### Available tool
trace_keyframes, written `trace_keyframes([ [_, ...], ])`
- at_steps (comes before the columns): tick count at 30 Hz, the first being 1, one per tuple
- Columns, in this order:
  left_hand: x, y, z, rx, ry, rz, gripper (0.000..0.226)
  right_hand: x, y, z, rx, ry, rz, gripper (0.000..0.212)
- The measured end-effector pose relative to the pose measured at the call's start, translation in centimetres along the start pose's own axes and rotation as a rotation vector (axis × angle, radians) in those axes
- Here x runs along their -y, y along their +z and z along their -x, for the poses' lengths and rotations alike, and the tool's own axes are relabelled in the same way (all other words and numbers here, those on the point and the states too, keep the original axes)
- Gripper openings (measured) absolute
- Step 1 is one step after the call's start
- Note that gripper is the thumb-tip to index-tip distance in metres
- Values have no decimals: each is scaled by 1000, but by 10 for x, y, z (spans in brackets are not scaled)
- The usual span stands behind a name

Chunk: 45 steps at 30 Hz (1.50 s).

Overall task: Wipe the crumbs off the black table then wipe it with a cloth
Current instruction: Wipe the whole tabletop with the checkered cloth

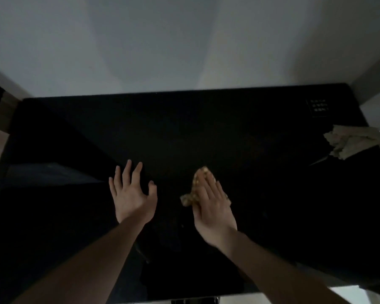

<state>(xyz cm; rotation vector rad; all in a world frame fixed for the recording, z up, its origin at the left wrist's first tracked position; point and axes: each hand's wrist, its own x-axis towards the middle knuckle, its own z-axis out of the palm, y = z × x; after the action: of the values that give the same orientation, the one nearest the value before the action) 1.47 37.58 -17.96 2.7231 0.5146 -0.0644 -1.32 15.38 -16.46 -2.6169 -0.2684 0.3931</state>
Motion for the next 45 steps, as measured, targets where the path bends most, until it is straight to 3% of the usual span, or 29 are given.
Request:
trace_keyframes([
  [4, 0, 0, 0, 9, 10, 8, 65, -3, 25, 108, 29, 11, -78, 69],
  [8, 0, -1, 0, 17, 13, -11, 64, -7, 30, 163, -26, -12, -161, 52],
  [11, 1, -1, -1, 19, 6, -7, 65, -15, 3, 150, -77, 178, -320, 63],
  [14, 1, 0, -2, 19, -1, 0, 65, -29, -37, 104, -57, 284, -452, 60],
  [18, 1, 2, -2, 7, -9, -13, 64, -55, -86, 4, -187, 314, -444, 51],
  [23, 1, 4, -4, 11, -5, -38, 67, -101, -116, -143, -304, 169, -304, 55],
  [26, 2, 5, -5, 6, -8, -39, 68, -121, -121, -217, -280, 89, -127, 59],
  [32, 0, 5, -6, -17, -14, -47, 69, -116, -115, -282, -274, 91, 42, 59],
  [39, -1, 4, -5, -10, -23, -45, 68, -124, -89, -214, -222, -99, 101, 54],
  [45, -4, 2, -3, -12, -25, -29, 68, -126, -43, -41, -91, -221, 2, 69],
])
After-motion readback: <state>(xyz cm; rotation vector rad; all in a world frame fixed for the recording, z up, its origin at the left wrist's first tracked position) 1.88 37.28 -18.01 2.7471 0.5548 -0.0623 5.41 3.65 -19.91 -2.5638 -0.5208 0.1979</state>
